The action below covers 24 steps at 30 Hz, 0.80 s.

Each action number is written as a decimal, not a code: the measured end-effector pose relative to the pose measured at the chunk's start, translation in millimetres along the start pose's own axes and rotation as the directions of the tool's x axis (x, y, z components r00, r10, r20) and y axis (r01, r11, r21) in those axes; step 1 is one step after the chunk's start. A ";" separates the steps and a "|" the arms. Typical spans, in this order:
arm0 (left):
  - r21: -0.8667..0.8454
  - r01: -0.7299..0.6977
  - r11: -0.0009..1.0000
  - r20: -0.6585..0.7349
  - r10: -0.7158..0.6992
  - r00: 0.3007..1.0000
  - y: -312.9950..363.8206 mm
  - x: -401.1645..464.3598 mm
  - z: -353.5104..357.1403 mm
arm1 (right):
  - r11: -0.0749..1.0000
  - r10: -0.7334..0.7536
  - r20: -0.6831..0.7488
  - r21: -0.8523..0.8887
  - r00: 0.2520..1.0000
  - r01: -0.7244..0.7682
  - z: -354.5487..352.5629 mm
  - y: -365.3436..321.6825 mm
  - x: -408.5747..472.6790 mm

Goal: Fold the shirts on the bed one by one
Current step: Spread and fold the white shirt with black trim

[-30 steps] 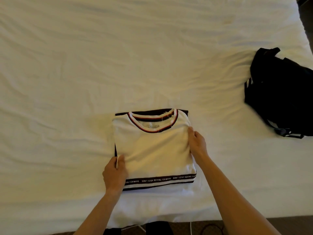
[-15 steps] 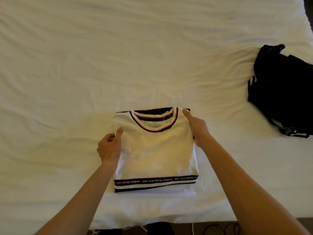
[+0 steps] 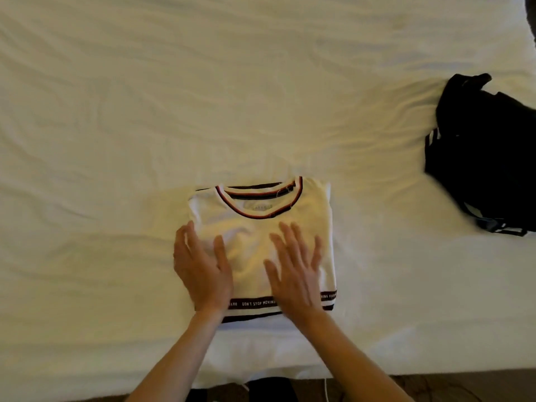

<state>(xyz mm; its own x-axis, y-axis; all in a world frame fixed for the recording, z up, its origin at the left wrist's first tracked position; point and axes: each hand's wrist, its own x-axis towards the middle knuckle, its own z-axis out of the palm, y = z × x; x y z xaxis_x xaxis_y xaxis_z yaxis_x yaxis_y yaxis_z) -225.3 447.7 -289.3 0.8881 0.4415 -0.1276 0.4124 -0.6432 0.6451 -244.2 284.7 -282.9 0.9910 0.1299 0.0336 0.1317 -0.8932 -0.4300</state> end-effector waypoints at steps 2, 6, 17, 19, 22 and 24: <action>0.128 -0.282 0.951 0.235 0.247 0.940 -6.1 -29.0 7.9 | 0.981 -0.168 0.205 -0.061 0.964 0.184 14.3 -0.1 -32.7; 0.407 -0.290 0.866 0.453 0.084 0.888 -54.8 -49.0 8.5 | 0.965 0.199 0.353 -0.234 0.914 -0.120 6.0 64.4 -45.0; 0.309 -0.481 0.821 0.461 0.313 0.831 -18.3 -10.9 27.7 | 0.979 0.005 0.421 -0.187 0.907 0.082 4.3 79.8 25.0; 0.393 -0.373 0.840 0.416 0.200 0.887 -25.9 23.5 33.8 | 0.956 0.097 0.368 -0.292 0.925 0.015 8.1 92.2 57.0; 0.378 -0.084 0.922 0.270 -0.023 0.963 -24.9 54.9 31.4 | 0.948 0.222 0.203 -0.274 0.954 -0.162 1.4 96.4 86.7; 0.280 0.045 0.959 0.158 -0.092 0.983 -17.1 53.8 27.4 | 0.928 0.368 0.138 0.000 0.919 -0.372 -0.8 88.0 84.3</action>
<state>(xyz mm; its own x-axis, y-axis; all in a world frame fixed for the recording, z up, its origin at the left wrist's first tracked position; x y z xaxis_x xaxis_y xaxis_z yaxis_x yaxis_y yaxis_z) -179.0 465.3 -327.9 0.8671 0.3945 -0.3042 0.4923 -0.7723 0.4015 -149.1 216.7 -317.2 0.9559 -0.1502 -0.2522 -0.2464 -0.8774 -0.4117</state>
